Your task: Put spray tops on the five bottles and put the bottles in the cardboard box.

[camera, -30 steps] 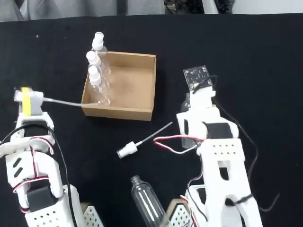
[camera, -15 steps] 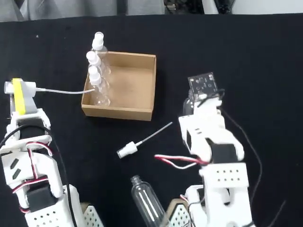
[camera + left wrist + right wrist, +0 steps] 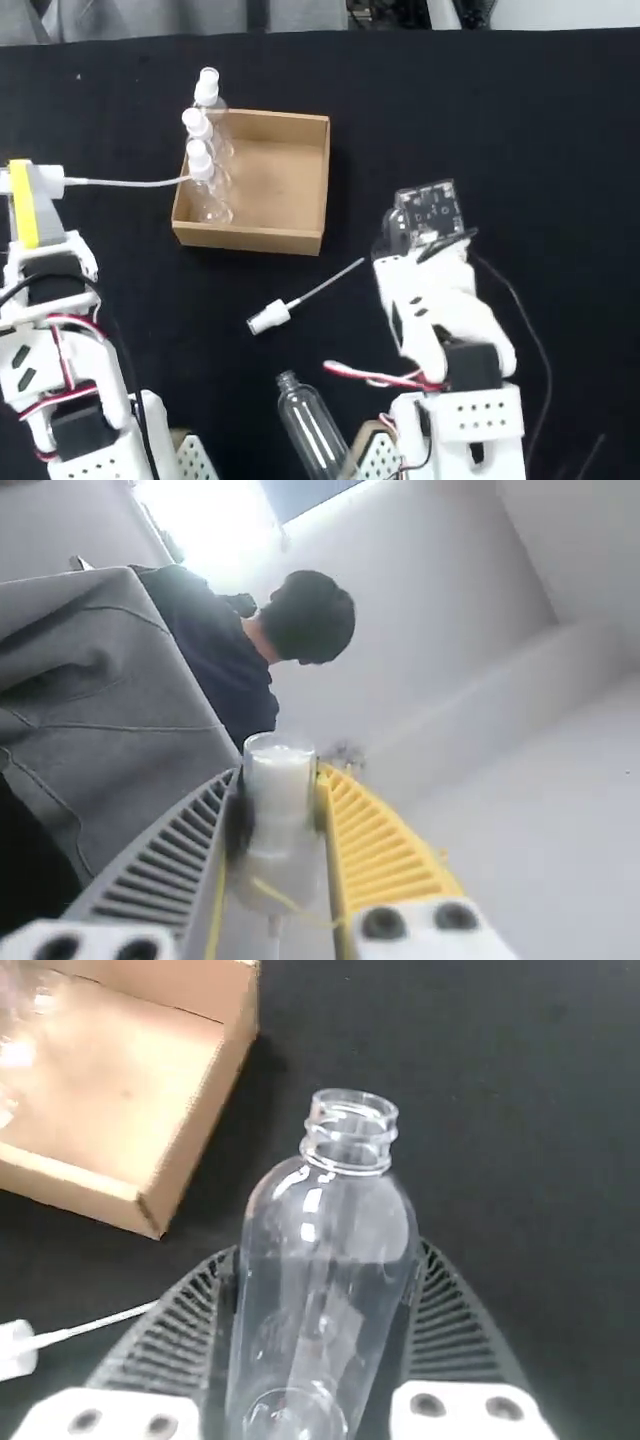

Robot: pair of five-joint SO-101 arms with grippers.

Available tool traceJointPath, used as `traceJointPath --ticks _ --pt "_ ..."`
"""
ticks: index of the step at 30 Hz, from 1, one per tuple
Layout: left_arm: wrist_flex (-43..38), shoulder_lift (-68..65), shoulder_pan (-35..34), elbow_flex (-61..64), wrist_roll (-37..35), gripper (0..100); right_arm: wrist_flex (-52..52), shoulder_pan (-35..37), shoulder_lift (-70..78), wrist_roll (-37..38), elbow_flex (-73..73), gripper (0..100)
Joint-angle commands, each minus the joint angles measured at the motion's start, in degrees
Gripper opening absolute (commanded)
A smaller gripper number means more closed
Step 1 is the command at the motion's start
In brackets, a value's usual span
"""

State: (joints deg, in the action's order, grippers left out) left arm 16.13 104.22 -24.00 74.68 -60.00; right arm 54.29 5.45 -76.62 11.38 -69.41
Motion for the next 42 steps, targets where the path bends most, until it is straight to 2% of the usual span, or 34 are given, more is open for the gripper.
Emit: traceJointPath --ticks 1,15,19,23,28,34,42 --pt "-0.79 0.26 -0.13 -5.58 -0.62 3 -1.49 2.9 -4.53 0.26 -0.57 10.9" --pt "-0.44 0.18 -0.04 -3.56 -3.96 3 -1.49 12.13 -19.91 0.62 -8.66 10.9" --pt "-0.44 0.18 -0.04 -3.56 -3.96 3 -1.41 14.42 -23.6 5.63 -11.56 10.9" --pt "-0.44 0.18 0.13 -3.56 -3.96 3 -1.32 16.88 -27.82 7.21 -14.11 10.9" --pt "-0.44 0.18 5.05 -2.42 -3.78 3 -1.05 18.29 -32.48 8.53 -16.75 10.9" --pt "-0.44 0.09 10.15 -1.36 -0.26 3 -1.05 21.71 -32.57 12.04 -18.77 10.9" --pt "-0.44 0.09 11.3 0.13 -0.26 3 -1.05 22.59 -32.57 12.4 -19.38 10.9"
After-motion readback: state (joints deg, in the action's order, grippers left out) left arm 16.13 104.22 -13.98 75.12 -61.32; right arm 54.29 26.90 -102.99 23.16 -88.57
